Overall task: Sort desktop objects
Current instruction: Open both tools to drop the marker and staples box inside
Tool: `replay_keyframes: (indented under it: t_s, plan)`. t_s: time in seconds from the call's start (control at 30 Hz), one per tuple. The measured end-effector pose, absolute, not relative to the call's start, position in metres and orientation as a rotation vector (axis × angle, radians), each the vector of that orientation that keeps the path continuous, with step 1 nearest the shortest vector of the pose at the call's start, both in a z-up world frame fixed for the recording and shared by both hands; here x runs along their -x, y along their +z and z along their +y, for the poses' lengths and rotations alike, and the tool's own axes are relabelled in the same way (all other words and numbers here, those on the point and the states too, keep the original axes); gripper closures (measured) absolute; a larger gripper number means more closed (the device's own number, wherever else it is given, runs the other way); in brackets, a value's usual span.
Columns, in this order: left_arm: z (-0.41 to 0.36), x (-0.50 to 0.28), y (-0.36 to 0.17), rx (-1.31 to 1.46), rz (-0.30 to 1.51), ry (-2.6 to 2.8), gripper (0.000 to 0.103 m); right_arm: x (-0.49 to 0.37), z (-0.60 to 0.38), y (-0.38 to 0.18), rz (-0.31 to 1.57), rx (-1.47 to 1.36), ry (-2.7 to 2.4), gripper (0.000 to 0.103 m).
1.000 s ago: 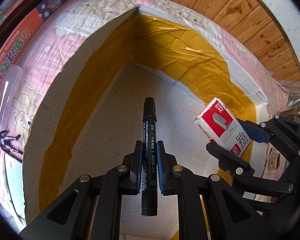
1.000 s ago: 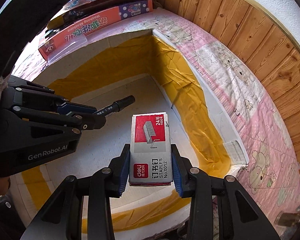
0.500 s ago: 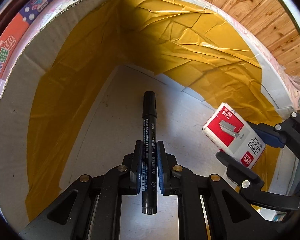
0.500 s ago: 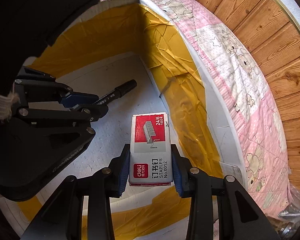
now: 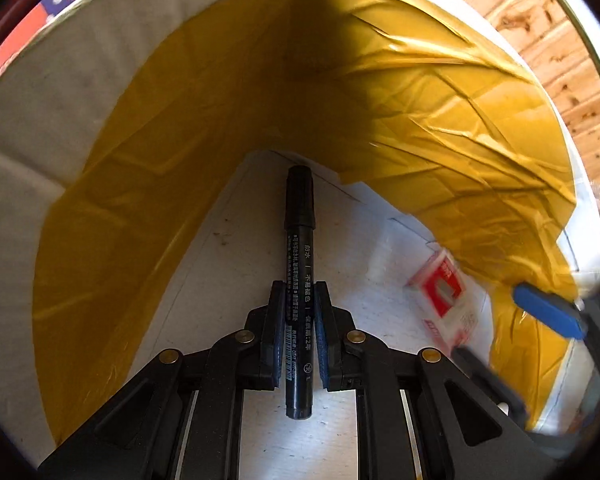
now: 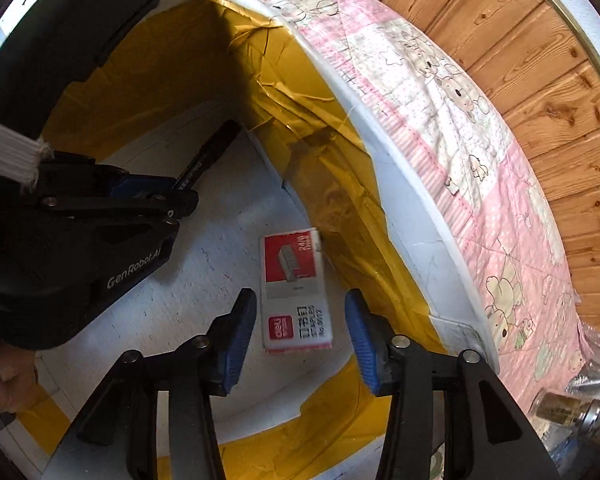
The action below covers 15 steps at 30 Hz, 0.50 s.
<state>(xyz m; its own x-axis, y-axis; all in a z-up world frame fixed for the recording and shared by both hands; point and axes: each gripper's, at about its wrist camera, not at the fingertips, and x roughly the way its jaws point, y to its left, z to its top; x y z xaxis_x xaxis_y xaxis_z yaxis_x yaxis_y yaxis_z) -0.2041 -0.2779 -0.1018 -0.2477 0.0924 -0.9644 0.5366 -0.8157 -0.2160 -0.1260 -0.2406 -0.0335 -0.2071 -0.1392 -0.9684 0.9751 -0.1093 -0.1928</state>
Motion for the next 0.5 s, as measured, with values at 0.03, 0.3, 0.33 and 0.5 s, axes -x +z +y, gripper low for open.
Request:
replay_keyframes:
  t_s: [0.03,0.3,0.33,0.5]
  plan:
    - [-0.278,0.203,-0.101,-1.712,0.755,-2.131,0.073,0.123,-0.236,-0.029,1.182,-1.052,-1.504,0.046]
    - [-0.278,0.178,-0.076,-1.682,0.764,-2.141,0.064,0.095,-0.192,0.011,1.056,-1.028,-1.526,0.042]
    - [-0.277,0.173,-0.072,-1.681,0.760,-2.145,0.064,0.093,-0.186,0.017,1.035,-1.032,-1.531,0.042]
    - [-0.282,0.149,-0.045,-1.649,0.755,-2.197,0.064,0.085,-0.154,0.051,0.874,-1.043,-1.549,0.040]
